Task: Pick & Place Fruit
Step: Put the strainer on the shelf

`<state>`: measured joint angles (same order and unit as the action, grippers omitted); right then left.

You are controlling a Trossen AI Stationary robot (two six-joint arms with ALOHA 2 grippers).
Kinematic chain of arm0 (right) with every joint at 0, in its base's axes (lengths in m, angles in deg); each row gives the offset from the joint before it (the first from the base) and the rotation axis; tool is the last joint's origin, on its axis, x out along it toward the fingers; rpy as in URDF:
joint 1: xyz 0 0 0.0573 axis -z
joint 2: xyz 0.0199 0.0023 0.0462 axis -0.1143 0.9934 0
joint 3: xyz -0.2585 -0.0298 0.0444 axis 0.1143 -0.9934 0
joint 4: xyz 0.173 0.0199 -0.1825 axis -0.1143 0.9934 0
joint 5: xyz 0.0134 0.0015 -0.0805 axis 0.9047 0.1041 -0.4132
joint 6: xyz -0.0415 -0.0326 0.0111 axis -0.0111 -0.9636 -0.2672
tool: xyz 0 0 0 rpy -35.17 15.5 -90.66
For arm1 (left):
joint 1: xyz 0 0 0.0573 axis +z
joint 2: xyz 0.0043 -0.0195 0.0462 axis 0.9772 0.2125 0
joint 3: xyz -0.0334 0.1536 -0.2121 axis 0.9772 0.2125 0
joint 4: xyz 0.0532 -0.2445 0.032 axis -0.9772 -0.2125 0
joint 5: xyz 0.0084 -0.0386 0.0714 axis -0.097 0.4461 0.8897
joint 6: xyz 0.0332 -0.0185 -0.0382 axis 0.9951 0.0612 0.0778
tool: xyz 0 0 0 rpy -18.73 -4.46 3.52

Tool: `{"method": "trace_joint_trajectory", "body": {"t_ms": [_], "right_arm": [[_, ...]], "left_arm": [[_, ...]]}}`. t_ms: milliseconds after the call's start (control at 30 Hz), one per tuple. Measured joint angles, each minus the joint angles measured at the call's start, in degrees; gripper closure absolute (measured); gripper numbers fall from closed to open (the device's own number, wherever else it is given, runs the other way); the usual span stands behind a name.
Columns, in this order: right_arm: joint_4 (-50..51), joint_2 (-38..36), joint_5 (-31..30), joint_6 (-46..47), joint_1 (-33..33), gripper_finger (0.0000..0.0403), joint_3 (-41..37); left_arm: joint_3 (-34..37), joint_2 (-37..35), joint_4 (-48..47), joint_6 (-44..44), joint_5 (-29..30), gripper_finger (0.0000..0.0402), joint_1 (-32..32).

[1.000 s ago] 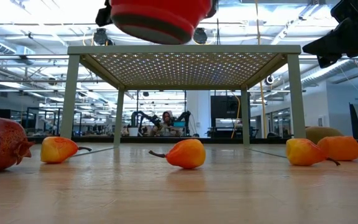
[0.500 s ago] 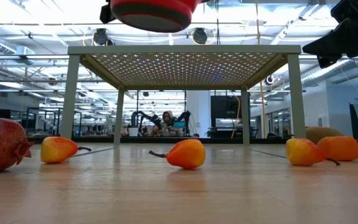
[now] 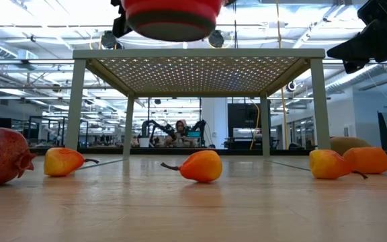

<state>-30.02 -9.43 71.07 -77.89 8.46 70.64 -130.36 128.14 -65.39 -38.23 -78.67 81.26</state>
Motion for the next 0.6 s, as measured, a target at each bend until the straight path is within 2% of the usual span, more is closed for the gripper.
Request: {"method": "trace_joint_trajectory", "body": {"t_ms": [200, 600], "right_arm": [[0.00, 0.00, 0.00, 0.01, 0.01, 0.0403, 0.00], [0.00, 0.00, 0.00, 0.00, 0.00, 0.0403, 0.00]], "left_arm": [[0.02, 0.10, -1.54, 1.77, -0.85, 0.0392, 2.15], [1.13, 0.10, -0.88, 5.45, -7.36, 0.0392, 7.25]]}}
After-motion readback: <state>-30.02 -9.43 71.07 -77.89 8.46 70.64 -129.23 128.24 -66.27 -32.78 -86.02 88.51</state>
